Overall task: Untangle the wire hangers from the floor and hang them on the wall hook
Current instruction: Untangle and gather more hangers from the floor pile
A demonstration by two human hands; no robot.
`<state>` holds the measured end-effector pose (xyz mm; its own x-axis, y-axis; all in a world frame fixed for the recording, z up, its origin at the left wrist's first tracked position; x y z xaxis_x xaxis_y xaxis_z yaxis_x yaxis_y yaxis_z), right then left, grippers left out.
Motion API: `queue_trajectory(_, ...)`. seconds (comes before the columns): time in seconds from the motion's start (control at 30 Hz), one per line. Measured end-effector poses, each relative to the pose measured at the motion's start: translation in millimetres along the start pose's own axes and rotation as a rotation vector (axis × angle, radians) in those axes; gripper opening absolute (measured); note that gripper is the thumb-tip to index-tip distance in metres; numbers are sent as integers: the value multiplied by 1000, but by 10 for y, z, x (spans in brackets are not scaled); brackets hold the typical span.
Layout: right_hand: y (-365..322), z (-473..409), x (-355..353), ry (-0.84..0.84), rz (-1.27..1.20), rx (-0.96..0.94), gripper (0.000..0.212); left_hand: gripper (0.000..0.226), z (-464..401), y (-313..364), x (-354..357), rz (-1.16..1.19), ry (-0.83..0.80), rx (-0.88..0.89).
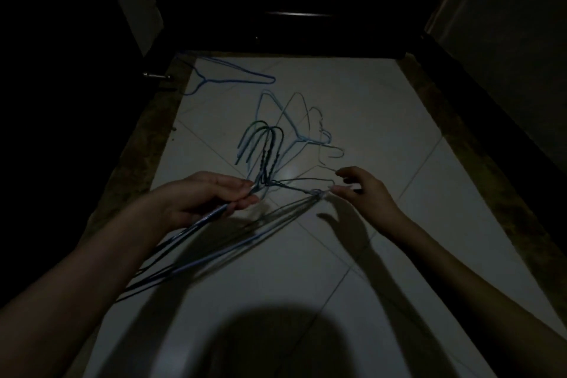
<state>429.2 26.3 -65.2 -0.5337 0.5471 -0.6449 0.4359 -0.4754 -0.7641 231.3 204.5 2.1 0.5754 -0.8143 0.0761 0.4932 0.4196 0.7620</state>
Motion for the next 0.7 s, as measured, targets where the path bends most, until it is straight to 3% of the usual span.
queue_trajectory(0.13, 55, -256, 259, -115, -3, 75, 46, 15, -86, 174, -315, 120, 139, 30)
queue_trajectory(0.3, -98, -580, 755, -264, -39, 58, 50, 16, -187, 333, -637, 277, 198, 65)
queue_trajectory(0.57, -105, -916, 1439, -453, 180, -63, 95, 12, -265, 331, -894, 362, 265, 173)
queue_trajectory(0.7, -38, -873, 1551, -407, 400, -198, 79, 13, -260, 257, -928, 354, 275, 158)
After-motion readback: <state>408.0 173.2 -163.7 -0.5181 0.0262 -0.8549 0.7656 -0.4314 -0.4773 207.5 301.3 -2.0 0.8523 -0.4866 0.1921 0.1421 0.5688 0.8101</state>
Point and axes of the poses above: each hand's wrist, its own z-axis away from the middle knuckle, its own x-axis out of the palm, y = z × x, the point moved 1 cm from there along -z, towards the middle knuckle, and after that the axes turned 4 degrees about y, right-handed, at the moved point
